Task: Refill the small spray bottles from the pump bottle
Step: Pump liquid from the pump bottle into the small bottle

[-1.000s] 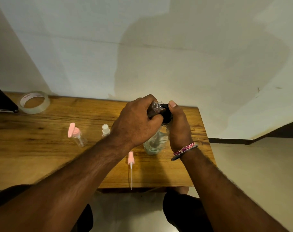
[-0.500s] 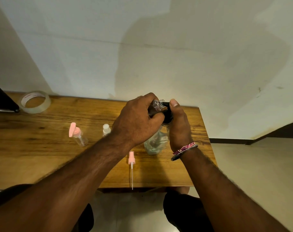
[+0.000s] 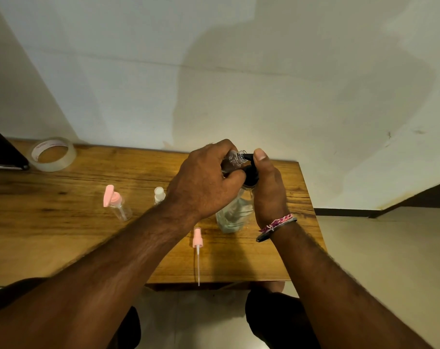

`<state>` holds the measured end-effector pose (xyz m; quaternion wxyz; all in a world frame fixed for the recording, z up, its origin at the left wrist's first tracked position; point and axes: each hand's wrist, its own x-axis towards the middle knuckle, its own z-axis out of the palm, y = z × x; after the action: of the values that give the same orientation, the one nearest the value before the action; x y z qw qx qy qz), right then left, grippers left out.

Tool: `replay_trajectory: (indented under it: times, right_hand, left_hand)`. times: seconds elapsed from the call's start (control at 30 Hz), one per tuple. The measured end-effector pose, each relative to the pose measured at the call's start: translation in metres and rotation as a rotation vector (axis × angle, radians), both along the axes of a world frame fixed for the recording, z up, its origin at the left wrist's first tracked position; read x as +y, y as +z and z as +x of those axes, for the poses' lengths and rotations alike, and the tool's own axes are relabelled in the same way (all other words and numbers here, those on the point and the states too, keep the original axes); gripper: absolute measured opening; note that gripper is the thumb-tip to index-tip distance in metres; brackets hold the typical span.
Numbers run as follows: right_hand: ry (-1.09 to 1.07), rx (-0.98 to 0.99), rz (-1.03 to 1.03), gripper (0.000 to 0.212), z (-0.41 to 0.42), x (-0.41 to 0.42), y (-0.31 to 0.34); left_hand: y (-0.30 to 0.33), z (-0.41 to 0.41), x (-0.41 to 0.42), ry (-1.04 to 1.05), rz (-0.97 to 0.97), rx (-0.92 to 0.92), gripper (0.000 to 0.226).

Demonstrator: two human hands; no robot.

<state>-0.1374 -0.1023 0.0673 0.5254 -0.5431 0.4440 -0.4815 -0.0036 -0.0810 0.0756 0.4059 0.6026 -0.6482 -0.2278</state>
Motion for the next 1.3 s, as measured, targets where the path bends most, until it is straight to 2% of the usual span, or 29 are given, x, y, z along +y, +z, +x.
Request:
replay_trajectory:
  times: [0.3, 0.4, 0.53, 0.7, 1.13, 1.27, 1.3]
  right_hand:
    - [-0.047, 0.042, 0.014, 0.051, 0.0020, 0.0007, 0.0003]
    - [-0.074, 0.065, 0.011, 0.044, 0.0002, 0.0001, 0.0001]
    - [-0.040, 0.014, 0.023, 0.066, -0.0033, 0.0007, -0.0017]
    - [-0.035, 0.008, 0.006, 0.043, -0.0022, -0.0017, -0.0043]
    - [-0.035, 0.084, -0.022, 0.053, 0.0012, 0.0004, -0.0019]
    - [-0.065, 0.099, -0.012, 0.044, -0.0004, -0.0006, -0.0021]
    - [-0.047, 0.079, -0.012, 0.050, -0.0014, -0.0017, -0.0037]
  left_hand:
    - [-0.0007, 0.0016, 0.0000, 0.009, 0.015, -0.011, 0.013]
    - [-0.0021, 0.0020, 0.0002, 0.009, 0.031, 0.005, 0.013]
    - [-0.0035, 0.0021, 0.0007, 0.011, 0.044, 0.012, 0.014]
    - [-0.0016, 0.0020, 0.0013, 0.006, 0.044, 0.012, 0.014]
    - [0.0006, 0.0027, 0.0023, 0.008, 0.041, 0.008, 0.014]
    - [0.0006, 0.0028, 0.0023, 0.005, 0.046, 0.000, 0.014]
    - [0.0000, 0.0028, 0.0022, 0.008, 0.048, -0.001, 0.014]
